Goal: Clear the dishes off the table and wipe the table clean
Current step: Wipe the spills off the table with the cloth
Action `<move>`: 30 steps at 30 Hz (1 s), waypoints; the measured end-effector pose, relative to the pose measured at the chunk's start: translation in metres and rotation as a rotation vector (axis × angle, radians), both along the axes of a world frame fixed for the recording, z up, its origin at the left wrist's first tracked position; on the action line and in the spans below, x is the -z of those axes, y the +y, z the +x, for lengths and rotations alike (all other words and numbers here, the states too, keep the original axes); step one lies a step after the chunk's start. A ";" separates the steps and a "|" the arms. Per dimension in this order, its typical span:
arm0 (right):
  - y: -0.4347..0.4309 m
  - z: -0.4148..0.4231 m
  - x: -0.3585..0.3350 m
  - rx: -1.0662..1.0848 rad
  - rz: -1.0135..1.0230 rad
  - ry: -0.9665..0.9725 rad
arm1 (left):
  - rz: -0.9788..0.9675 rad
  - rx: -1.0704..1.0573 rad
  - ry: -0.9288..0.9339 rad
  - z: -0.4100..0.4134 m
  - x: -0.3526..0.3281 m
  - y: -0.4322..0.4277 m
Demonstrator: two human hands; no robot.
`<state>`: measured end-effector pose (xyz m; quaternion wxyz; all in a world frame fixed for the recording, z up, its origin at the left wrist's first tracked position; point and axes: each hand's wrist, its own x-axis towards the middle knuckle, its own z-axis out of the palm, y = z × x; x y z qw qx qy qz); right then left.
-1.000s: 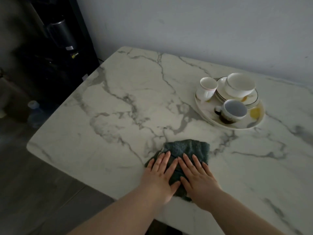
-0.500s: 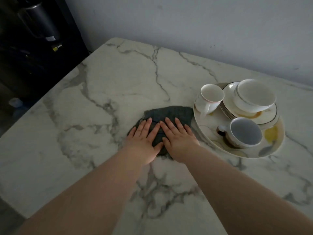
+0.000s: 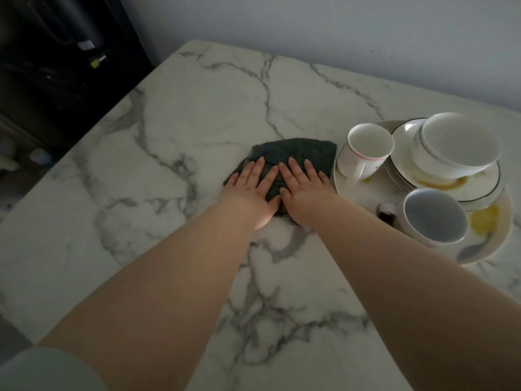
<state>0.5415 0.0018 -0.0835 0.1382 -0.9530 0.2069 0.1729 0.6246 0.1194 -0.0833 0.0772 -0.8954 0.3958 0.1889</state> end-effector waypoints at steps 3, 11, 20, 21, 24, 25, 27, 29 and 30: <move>0.024 -0.026 -0.001 -0.026 -0.014 0.017 | -0.022 0.031 0.034 -0.020 0.000 0.029; 0.175 -0.103 -0.013 -0.108 0.030 0.051 | -0.137 0.063 0.048 -0.097 -0.002 0.194; 0.333 -0.042 -0.012 -0.305 0.024 0.037 | -0.138 -0.107 0.037 -0.060 -0.008 0.369; 0.348 -0.029 -0.012 -0.325 0.022 0.039 | -0.142 -0.147 0.019 -0.052 -0.007 0.385; 0.379 0.013 -0.012 -0.378 0.044 0.024 | -0.122 -0.241 -0.012 -0.025 -0.004 0.418; 0.385 0.025 -0.013 -0.393 0.043 0.008 | -0.112 -0.254 -0.033 -0.015 -0.005 0.423; 0.398 0.056 -0.011 -0.428 0.030 -0.025 | -0.103 -0.279 -0.078 0.011 -0.003 0.437; 0.408 0.090 -0.008 -0.459 0.019 -0.032 | -0.093 -0.315 -0.081 0.039 -0.001 0.448; 0.411 0.106 -0.006 -0.472 0.011 -0.035 | -0.078 -0.337 -0.073 0.054 -0.001 0.451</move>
